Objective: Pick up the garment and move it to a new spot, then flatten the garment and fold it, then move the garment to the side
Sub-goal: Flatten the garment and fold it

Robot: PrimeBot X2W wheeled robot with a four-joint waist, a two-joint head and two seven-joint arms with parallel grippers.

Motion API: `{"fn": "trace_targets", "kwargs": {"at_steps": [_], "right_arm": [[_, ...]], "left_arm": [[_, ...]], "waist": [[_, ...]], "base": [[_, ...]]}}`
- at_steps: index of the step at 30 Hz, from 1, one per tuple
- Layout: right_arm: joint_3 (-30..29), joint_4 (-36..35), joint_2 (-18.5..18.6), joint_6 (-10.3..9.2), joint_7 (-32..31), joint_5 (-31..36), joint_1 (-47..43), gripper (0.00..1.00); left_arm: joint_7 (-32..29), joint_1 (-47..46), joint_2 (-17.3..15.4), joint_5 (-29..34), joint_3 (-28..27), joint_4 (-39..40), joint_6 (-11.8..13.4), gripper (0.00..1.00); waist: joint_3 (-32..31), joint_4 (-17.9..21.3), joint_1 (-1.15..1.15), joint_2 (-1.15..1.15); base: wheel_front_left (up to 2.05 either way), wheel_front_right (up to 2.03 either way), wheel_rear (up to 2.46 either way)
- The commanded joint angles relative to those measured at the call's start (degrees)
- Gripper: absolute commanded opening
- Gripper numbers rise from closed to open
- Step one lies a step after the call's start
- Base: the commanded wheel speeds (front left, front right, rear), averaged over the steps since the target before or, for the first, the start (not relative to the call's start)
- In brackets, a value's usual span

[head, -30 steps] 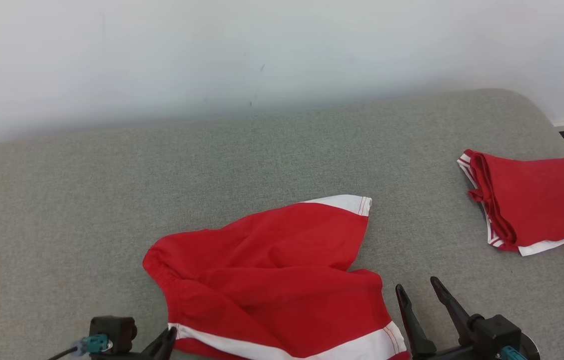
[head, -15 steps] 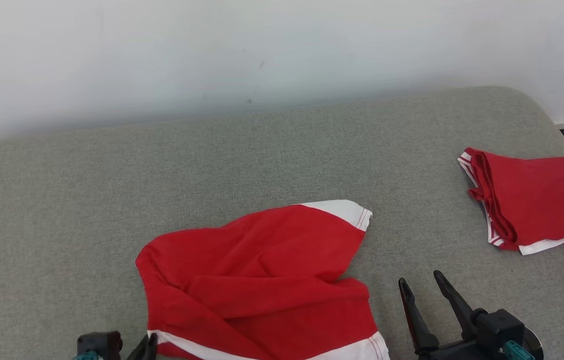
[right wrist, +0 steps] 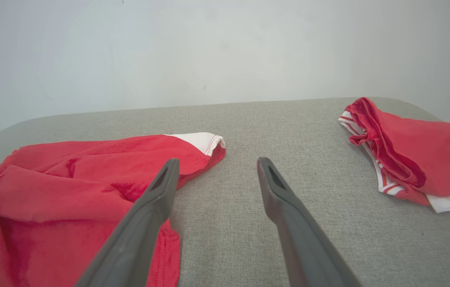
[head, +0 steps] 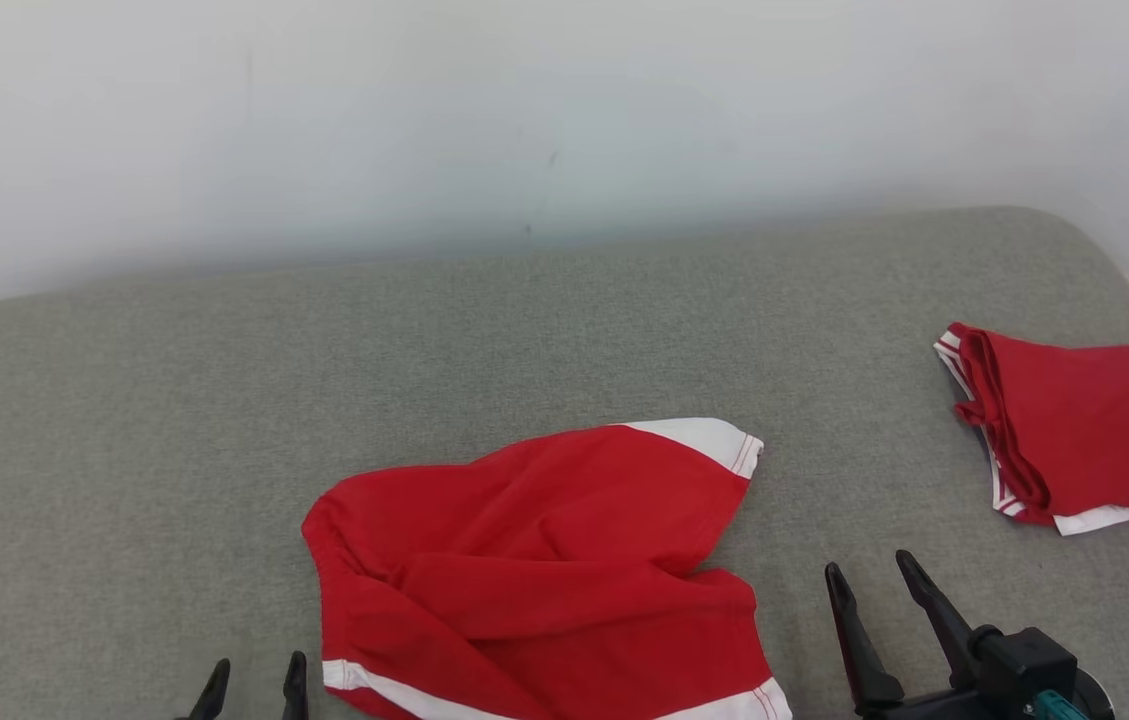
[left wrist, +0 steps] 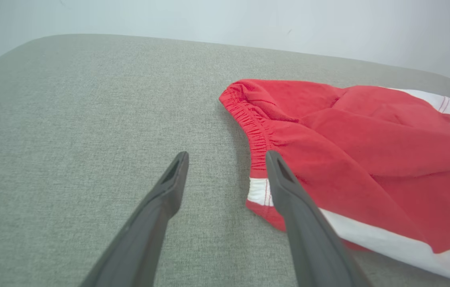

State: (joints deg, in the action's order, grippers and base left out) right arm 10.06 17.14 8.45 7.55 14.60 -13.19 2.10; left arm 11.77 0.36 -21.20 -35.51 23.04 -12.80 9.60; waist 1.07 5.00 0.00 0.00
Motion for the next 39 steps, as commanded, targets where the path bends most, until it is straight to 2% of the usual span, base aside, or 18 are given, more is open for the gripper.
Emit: {"fn": "trace_targets", "kwargs": {"at_steps": [1, 6, 10, 13, 15, 21, 29, 39], "right_arm": [[-0.3, -0.2, 0.3, -0.16, -0.2, 0.2, -0.7, 1.0], [-1.1, -0.7, -0.1, -0.16, -0.1, 0.5, -1.8, 1.0], [-1.4, -0.8, -0.5, -0.16, -0.1, 0.7, -3.0, 1.0], [-1.6, -0.5, -0.7, -0.16, 0.0, 0.5, -4.0, 1.0], [-1.5, -0.2, -0.9, -0.16, 0.0, 0.3, -5.1, 1.0], [-1.3, 0.1, -0.7, -0.16, -0.1, 0.2, -6.8, 1.0], [-1.6, 0.7, -0.8, -0.16, -0.3, 0.2, -7.9, 1.0], [-1.9, 0.7, -1.4, -0.16, -0.2, 0.3, -7.5, 1.0]], "left_arm": [[1.1, 1.0, 0.0, 0.4, -0.5, 0.4, -0.1, 1.0], [3.3, 2.7, 1.2, 2.8, -3.1, 2.6, -1.6, 1.0], [3.4, 5.0, 3.7, 6.4, -8.4, 6.9, -3.6, 1.0], [3.4, 7.3, 6.3, 9.3, -12.5, 8.9, -5.9, 1.0], [3.4, 9.8, 8.8, 12.0, -16.1, 9.6, -8.5, 1.0], [3.4, 12.5, 12.7, 16.7, -21.6, 7.9, -13.3, 1.0], [3.4, 13.5, 15.2, 20.2, -25.8, 6.2, -16.1, 1.0], [3.4, 12.5, 16.5, 22.3, -26.9, 5.2, -17.1, 1.0]], "waist": [[-0.7, -0.7, 0.0, 0.0], [-2.0, -1.9, 0.0, 0.0], [-3.1, -2.7, 0.0, 0.0], [-4.0, -3.1, 0.0, 0.0], [-4.8, -3.4, 0.0, 0.0], [-5.9, -3.7, 0.0, 0.0], [-6.8, -3.5, 0.0, 0.0], [-6.7, -3.4, 0.0, 0.0]], "base": [[0.0, 0.0, 0.0], [0.0, 0.0, 0.0], [0.0, 0.0, 0.0], [0.0, 0.0, 0.0], [0.0, 0.0, 0.0], [0.0, 0.0, 0.0], [0.0, 0.0, 0.0], [0.0, 0.0, 0.0]]}}
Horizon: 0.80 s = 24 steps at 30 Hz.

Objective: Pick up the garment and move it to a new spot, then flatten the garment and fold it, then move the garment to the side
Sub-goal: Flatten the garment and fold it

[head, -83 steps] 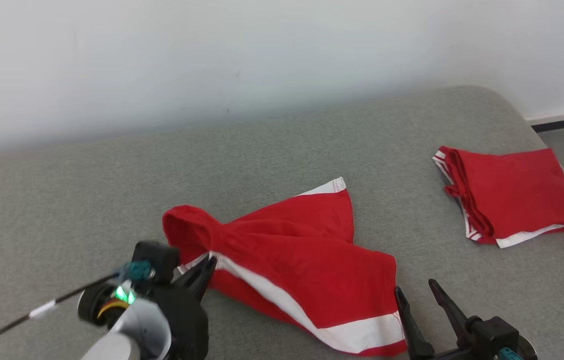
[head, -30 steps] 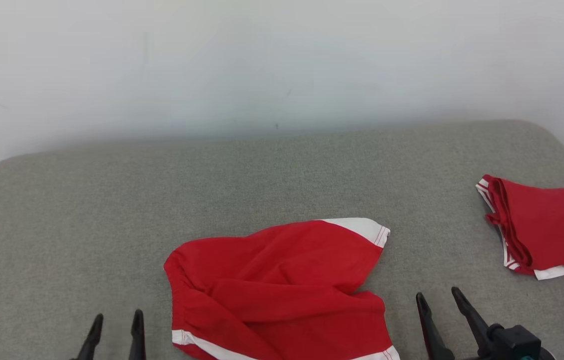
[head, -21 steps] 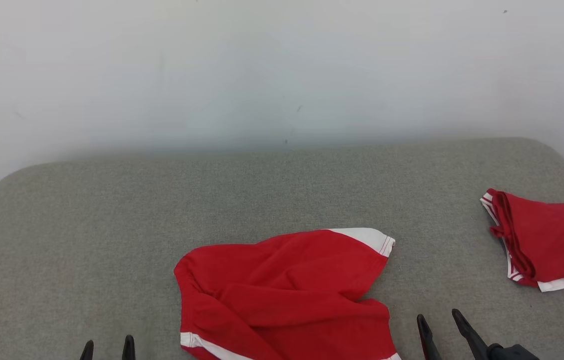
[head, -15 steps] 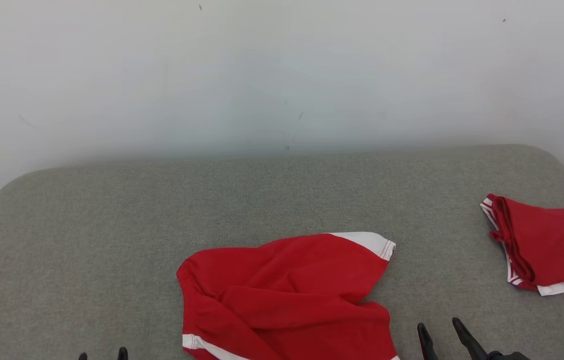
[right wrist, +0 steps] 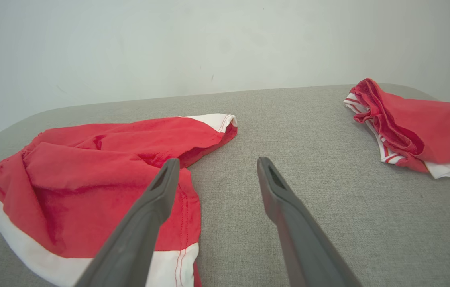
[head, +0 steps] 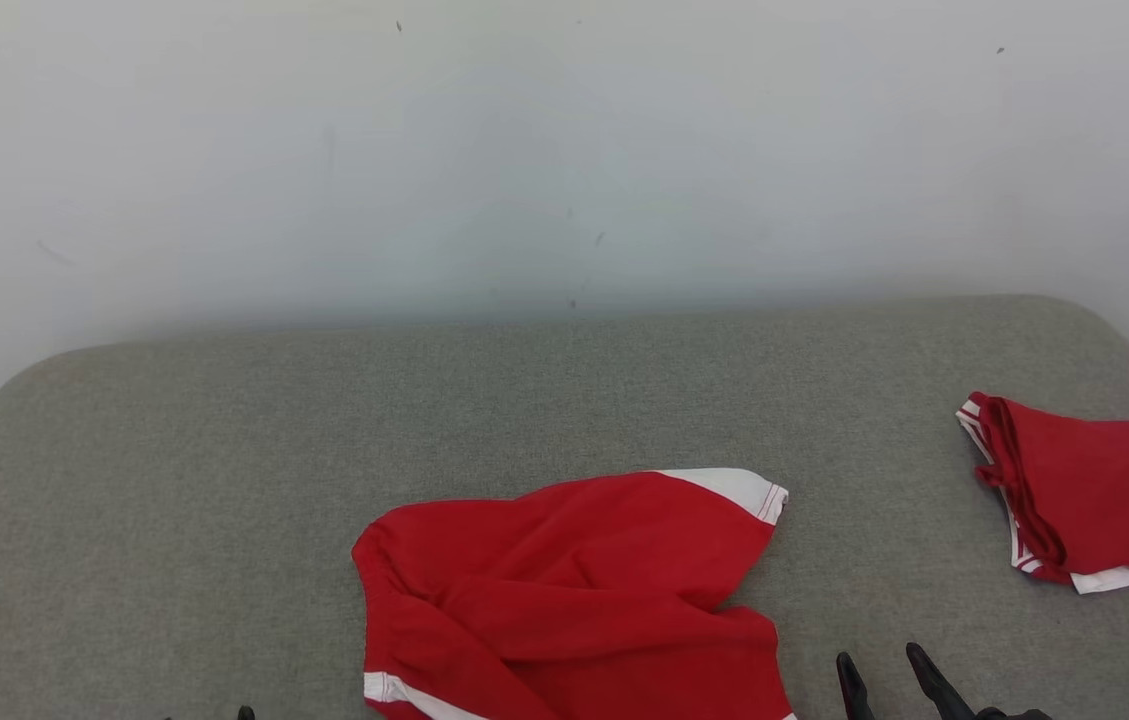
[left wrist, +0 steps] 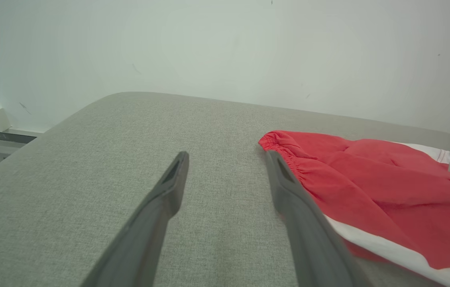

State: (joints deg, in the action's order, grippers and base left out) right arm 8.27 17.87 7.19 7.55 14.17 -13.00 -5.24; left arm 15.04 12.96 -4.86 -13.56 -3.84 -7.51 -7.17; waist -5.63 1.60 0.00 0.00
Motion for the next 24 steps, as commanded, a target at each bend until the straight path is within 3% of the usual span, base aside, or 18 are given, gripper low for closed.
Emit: {"fn": "trace_targets", "kwargs": {"at_steps": [1, 24], "right_arm": [[-0.1, 0.0, -0.1, -0.16, 0.2, 0.0, 0.0, 1.0], [0.8, -0.1, 0.1, -0.16, -1.3, -0.3, 0.8, 1.0]], "left_arm": [[0.2, -0.2, 0.3, 0.5, 0.0, -0.1, -0.3, 1.0], [0.2, -1.7, -2.4, 0.4, 4.8, -0.3, -0.3, 1.0]], "waist": [[0.1, -0.1, 0.0, 0.0], [1.6, 0.3, 0.0, 0.0]], "base": [[0.0, 0.0, 0.0], [0.0, 0.0, 0.0]]}}
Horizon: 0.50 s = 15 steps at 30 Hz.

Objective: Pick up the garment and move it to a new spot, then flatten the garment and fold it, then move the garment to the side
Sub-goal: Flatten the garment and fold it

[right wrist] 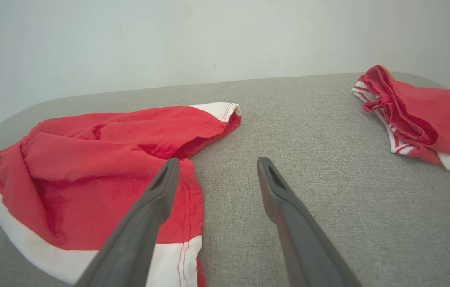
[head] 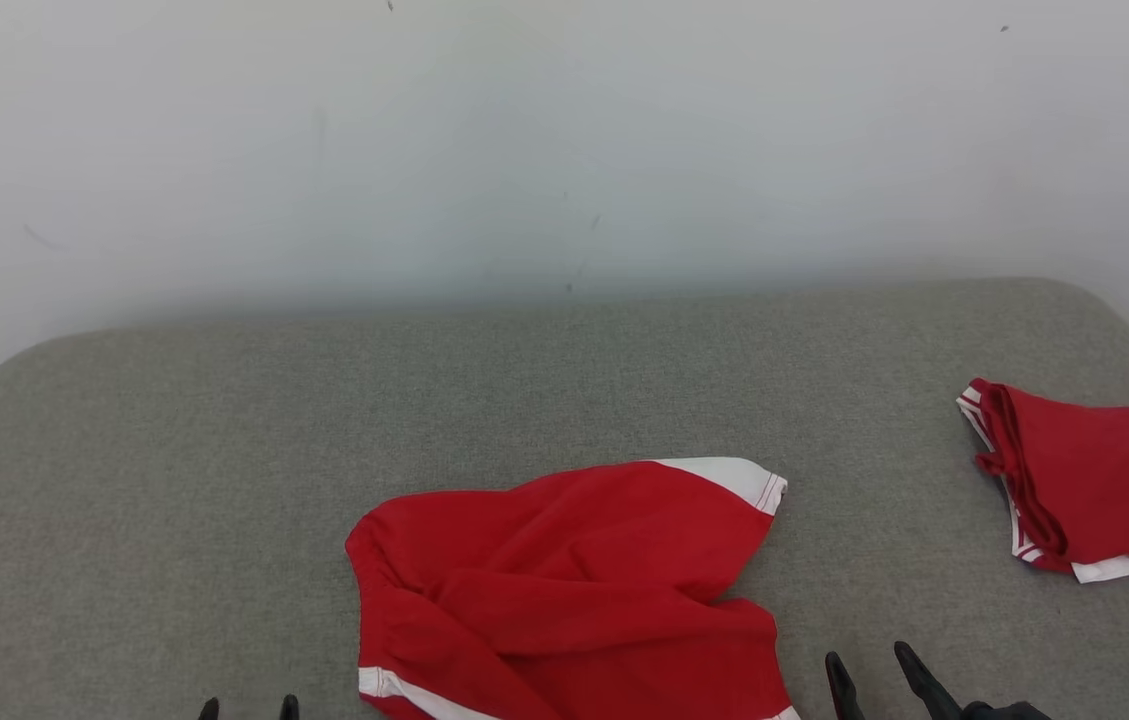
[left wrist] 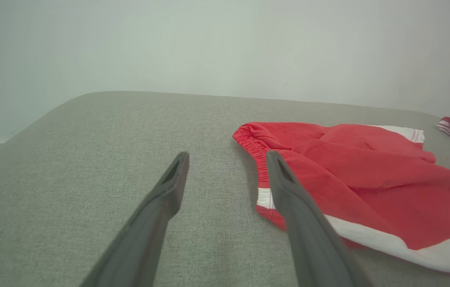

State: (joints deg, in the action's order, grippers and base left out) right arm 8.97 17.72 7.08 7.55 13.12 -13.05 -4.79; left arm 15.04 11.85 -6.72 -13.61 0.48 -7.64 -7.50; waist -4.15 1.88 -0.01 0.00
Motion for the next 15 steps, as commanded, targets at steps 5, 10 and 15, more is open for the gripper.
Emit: {"fn": "trace_targets", "kwargs": {"at_steps": [5, 10, 15], "right_arm": [[1.0, -0.1, 0.8, -0.16, -3.3, -0.9, 0.9, 1.0], [1.8, -1.0, 1.2, -0.16, -6.4, -1.7, 1.4, 1.0], [2.6, -1.8, 1.4, -0.16, -6.9, -2.1, 2.0, 1.0]], "left_arm": [[0.2, -2.6, -2.9, -0.1, 4.5, -3.3, 0.0, 1.0], [-0.4, -7.9, -7.0, -1.6, 10.7, -11.4, 0.0, 1.0], [-1.3, -13.9, -9.7, -4.6, 16.4, -17.8, 0.0, 1.0]], "waist": [[0.7, 0.0, 0.01, 0.0], [2.1, 0.5, 0.01, 0.0], [3.4, 1.3, 0.01, 0.0]], "base": [[0.0, 0.0, 0.0], [0.0, 0.0, 0.0], [0.0, 0.0, 0.0]]}}
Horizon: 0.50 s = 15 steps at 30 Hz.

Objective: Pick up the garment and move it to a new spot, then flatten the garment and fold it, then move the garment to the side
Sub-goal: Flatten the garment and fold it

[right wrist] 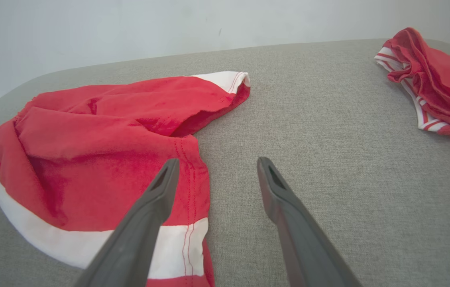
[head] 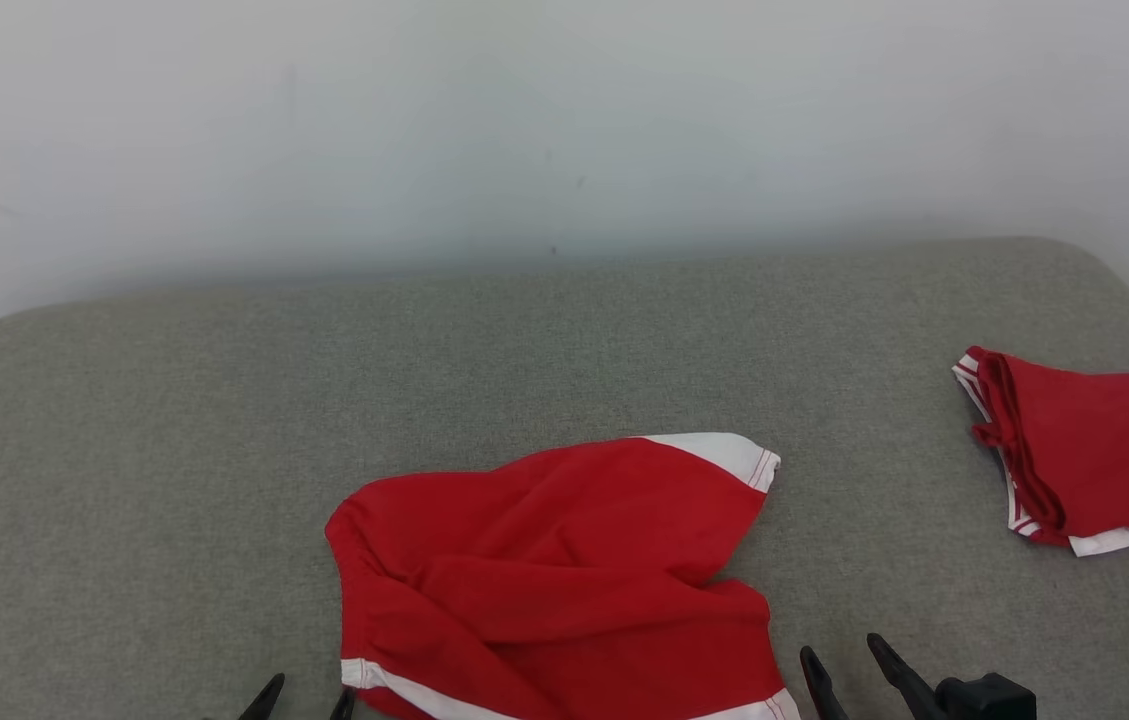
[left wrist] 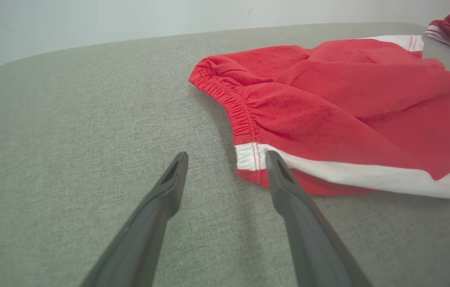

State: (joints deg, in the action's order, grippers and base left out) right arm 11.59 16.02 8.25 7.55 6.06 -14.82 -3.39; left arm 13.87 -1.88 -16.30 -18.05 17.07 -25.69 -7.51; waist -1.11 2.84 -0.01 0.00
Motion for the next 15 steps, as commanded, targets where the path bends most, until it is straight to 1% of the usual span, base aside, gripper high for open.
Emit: {"fn": "trace_targets", "kwargs": {"at_steps": [1, 6, 11, 12, 14, 15], "right_arm": [[0.2, -0.2, 0.2, -0.16, 0.1, -0.4, 0.7, 1.0], [0.6, -0.7, 0.8, -0.16, -0.3, -0.6, 1.0, 1.0], [0.6, -1.1, 1.1, -0.16, -0.2, -0.6, 1.0, 1.0], [0.6, -1.2, 1.1, -0.16, -0.1, -0.6, 1.0, 1.0], [0.5, -1.3, 1.1, -0.16, -0.1, -0.6, 0.8, 1.0], [0.5, -1.3, 1.1, -0.16, -0.1, -0.6, 0.8, 1.0]], "left_arm": [[-0.3, -1.3, -0.7, -1.0, 0.7, -0.9, 0.0, 1.0], [-0.8, -5.8, -2.9, -3.9, 6.0, -4.9, 0.0, 1.0], [-0.5, -8.1, -4.9, -7.4, 11.2, -6.6, 0.0, 1.0], [-0.4, -8.4, -5.3, -8.3, 12.5, -6.6, 0.0, 0.94], [-0.3, -9.0, -6.2, -9.7, 15.0, -6.2, 0.0, 0.47], [-0.2, -9.2, -6.8, -10.5, 16.2, -6.0, 0.0, 0.44]], "waist": [[0.6, 0.6, 0.01, 0.0], [1.4, 1.6, 0.01, 0.0], [1.8, 2.1, 0.01, 0.0], [1.9, 2.2, 0.01, 0.0], [2.0, 2.2, 0.01, 0.0], [2.0, 2.2, 0.01, 0.0]], "base": [[0.0, 0.0, 0.0], [0.0, 0.0, 0.0], [0.0, 0.0, 0.0], [0.0, 0.0, 0.0], [0.0, 0.0, 0.0], [0.0, 0.0, 0.0]]}}
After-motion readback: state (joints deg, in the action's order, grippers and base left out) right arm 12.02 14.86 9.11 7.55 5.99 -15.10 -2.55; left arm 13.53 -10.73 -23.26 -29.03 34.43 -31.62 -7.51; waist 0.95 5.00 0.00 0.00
